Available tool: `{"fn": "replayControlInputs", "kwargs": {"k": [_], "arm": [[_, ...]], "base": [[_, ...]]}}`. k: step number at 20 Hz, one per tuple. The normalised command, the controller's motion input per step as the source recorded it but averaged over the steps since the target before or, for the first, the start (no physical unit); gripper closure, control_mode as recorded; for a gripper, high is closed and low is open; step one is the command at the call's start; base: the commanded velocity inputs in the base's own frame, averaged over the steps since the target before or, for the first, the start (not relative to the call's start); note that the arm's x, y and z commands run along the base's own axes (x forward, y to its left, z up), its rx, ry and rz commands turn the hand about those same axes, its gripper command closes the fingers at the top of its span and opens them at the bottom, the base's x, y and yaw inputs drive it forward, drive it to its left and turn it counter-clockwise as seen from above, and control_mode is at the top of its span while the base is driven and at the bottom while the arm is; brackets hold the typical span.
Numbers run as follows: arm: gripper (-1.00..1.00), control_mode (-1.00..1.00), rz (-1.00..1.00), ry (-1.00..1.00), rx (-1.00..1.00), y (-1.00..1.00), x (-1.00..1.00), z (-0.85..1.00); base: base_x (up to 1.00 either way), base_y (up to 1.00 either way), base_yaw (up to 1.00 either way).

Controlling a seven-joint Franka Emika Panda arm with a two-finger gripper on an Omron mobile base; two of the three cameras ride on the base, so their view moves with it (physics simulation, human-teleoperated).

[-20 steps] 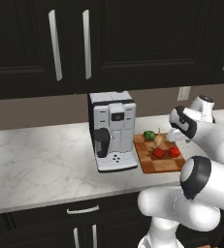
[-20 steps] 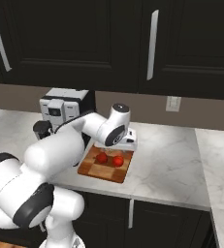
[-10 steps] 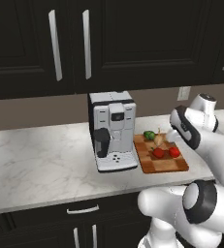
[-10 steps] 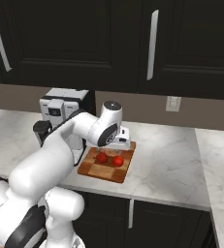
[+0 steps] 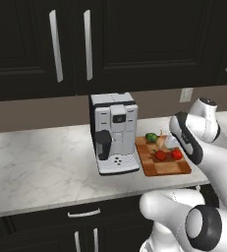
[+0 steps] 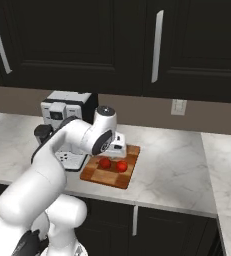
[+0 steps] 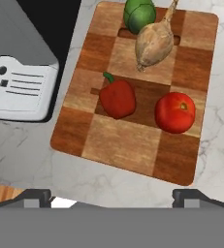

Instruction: Place the avocado, onion, tomato, and bell pepper on the cutting board.

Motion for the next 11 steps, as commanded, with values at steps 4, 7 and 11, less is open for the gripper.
{"fn": "replayControlInputs", "kwargs": {"k": [4, 7, 11], "arm": [[-1.0, -1.0, 0.0, -0.02, 0.0, 0.16, -0.12, 0.0], [-1.0, -1.0, 0.0, 0.0, 0.0, 0.11, 0.0, 0.0], [-1.0, -1.0, 0.0, 0.0, 0.0, 0.03, 0.0, 0.0]], "base": [[0.0, 0.0, 0.0], [0.0, 0.0, 0.0], [0.0, 0.0, 0.0]]}}
